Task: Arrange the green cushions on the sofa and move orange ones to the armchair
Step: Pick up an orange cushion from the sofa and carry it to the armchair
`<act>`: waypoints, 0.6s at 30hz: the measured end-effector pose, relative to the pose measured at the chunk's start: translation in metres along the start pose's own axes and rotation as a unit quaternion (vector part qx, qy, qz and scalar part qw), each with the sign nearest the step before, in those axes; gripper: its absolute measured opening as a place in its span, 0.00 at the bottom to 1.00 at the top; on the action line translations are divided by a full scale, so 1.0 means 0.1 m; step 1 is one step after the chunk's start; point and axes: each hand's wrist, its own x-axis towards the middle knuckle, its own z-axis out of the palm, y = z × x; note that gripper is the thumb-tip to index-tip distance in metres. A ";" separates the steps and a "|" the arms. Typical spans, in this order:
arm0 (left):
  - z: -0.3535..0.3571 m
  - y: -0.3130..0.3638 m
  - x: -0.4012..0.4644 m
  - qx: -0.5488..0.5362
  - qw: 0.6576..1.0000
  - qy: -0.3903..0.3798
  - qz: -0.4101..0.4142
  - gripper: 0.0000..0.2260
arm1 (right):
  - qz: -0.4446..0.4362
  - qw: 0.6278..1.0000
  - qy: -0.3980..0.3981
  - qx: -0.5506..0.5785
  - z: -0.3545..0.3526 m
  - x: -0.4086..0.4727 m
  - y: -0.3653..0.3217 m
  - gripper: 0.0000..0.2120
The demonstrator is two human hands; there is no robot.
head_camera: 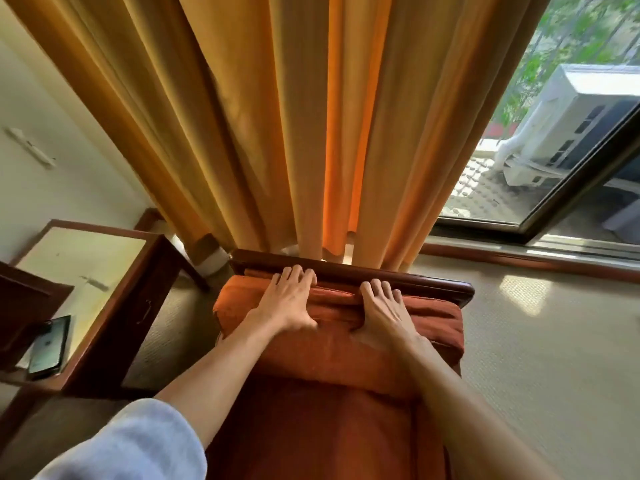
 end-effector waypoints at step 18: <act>0.71 -0.02 0.32 0.013 0.996 -0.048 -0.070 0.48 | -0.071 0.997 0.026 -0.021 0.86 0.12 -0.32 0.50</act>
